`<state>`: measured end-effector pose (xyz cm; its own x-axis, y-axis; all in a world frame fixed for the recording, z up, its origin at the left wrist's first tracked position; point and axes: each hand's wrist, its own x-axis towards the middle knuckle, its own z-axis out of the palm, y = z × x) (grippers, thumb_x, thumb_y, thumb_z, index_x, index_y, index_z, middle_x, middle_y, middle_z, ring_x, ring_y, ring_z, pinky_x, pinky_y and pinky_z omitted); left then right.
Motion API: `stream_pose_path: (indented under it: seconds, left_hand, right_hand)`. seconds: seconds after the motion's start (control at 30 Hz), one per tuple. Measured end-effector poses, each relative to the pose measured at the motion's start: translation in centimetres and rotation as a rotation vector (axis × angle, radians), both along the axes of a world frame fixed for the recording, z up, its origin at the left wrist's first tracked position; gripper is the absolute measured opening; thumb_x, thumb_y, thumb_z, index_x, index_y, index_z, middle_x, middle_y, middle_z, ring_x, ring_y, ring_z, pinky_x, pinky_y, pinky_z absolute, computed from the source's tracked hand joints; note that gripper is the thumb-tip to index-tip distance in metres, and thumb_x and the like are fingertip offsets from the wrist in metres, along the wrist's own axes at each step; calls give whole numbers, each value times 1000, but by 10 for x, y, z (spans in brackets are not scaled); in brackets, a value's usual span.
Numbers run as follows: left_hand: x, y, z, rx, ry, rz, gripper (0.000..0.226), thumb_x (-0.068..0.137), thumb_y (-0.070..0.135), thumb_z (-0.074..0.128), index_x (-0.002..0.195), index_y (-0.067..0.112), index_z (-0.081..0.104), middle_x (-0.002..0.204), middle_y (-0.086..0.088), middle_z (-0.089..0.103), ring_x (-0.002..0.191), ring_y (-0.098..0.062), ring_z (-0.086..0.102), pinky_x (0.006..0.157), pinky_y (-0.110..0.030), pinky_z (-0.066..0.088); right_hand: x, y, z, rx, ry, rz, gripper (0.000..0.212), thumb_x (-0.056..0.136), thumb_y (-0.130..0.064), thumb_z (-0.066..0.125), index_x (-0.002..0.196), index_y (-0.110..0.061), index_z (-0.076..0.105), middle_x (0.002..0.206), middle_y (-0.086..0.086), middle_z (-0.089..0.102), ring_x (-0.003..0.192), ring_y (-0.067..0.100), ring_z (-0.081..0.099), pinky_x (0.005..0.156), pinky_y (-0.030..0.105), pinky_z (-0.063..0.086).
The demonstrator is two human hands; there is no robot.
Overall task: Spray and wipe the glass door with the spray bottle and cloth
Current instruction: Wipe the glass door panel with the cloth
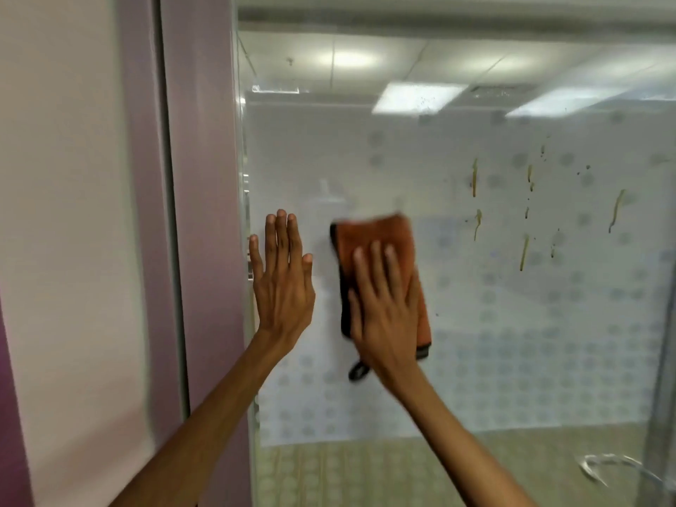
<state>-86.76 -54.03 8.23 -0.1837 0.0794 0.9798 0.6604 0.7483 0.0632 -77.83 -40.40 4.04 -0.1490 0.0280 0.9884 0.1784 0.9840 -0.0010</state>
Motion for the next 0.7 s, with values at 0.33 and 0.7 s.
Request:
stream_pose_path:
  seconds: [0.33, 0.7]
  left_hand:
    - [-3, 10, -37, -29, 47, -15, 58, 105, 26, 20, 158, 9, 5, 167, -8, 1, 155, -26, 1, 126, -47, -3]
    - [16, 32, -51, -13, -65, -6, 60, 105, 31, 17, 157, 3, 5, 166, -14, 2, 155, -30, 3, 124, -54, 1]
  right_hand:
    - [4, 31, 5, -146, 54, -34, 57, 103, -39, 41, 156, -25, 27, 166, 9, 17, 155, 24, 8, 123, 54, 13]
    - [20, 47, 16, -166, 30, -18, 57, 102, -36, 42, 156, -25, 29, 166, 8, 15, 155, 22, 5, 125, 52, 6]
